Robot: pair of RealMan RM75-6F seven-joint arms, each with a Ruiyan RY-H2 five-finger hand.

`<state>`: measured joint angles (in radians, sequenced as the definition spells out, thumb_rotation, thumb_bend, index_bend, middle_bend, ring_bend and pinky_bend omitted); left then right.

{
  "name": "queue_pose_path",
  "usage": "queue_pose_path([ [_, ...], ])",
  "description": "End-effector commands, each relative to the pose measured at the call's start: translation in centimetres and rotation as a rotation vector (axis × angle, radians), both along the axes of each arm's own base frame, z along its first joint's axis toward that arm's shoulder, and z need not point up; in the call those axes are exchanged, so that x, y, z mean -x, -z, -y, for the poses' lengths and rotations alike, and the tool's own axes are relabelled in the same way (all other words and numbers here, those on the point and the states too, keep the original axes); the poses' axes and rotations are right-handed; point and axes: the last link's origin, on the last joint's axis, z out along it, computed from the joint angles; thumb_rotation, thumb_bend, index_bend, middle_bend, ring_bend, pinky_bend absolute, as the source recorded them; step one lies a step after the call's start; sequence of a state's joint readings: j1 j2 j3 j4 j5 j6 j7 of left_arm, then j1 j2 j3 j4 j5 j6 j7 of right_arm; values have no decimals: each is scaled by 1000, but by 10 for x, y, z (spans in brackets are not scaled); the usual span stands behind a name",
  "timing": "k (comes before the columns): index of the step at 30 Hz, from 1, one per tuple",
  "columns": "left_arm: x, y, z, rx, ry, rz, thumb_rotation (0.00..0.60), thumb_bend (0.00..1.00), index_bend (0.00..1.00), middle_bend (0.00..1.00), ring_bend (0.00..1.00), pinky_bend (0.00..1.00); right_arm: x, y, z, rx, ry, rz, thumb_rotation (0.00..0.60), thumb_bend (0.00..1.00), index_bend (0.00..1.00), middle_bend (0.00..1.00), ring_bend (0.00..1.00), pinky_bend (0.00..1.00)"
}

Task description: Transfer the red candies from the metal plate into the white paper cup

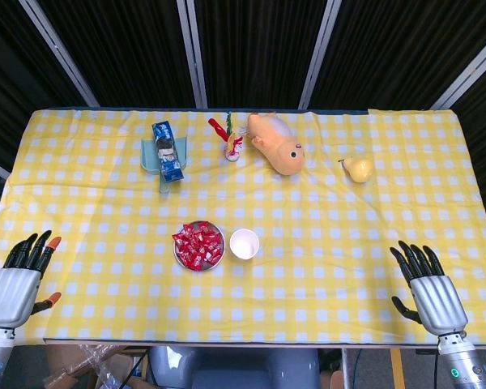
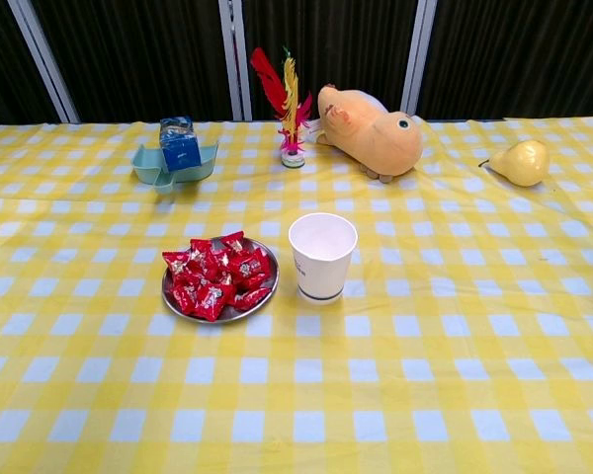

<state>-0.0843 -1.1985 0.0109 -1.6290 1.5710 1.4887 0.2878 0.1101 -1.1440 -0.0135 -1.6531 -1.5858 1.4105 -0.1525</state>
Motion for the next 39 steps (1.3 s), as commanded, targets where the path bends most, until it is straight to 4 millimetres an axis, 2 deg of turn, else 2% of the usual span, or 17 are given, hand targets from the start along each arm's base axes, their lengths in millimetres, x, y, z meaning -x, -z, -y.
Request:
queue_pose_path([
  [1,0,0,0,2,-1,0,600,108,0,0,0,102,0,0,0,0,0,-2,600,341,0,0,0,1],
  [15,-1,0,1,9,1,8,600,108,0,0,0,102,0,0,-1,4,5,-1,600,341,0,0,0,1],
  [21,-8,4,-2,34,18,10,600,108,0,0,0,102,1,-1,-1,7,14,5,600,342,0,0,0,1],
  [24,-15,6,-8,45,34,0,600,112,0,0,13,154,1,0,-1,4,10,2,600,341,0,0,0,1],
  [26,-25,8,-18,51,56,-7,600,134,0,23,84,268,1,-1,-1,2,17,9,600,341,0,0,0,1],
  [29,-44,13,-37,63,76,5,600,231,20,169,371,524,1,-2,0,5,23,22,600,341,0,0,0,1],
  [31,-60,18,-49,79,98,23,600,303,98,306,577,710,2,-1,0,-1,27,26,600,342,0,0,0,1],
  [34,-94,33,-74,143,122,72,600,345,174,391,727,865,1,0,1,-5,30,28,600,341,0,0,0,1],
  [37,-123,49,-94,202,145,67,600,347,175,353,818,934,1,-1,2,-1,42,44,600,341,0,0,0,1],
  [39,-138,61,-105,257,150,35,600,346,174,330,832,942,2,-2,3,1,50,54,600,341,0,0,0,1],
])
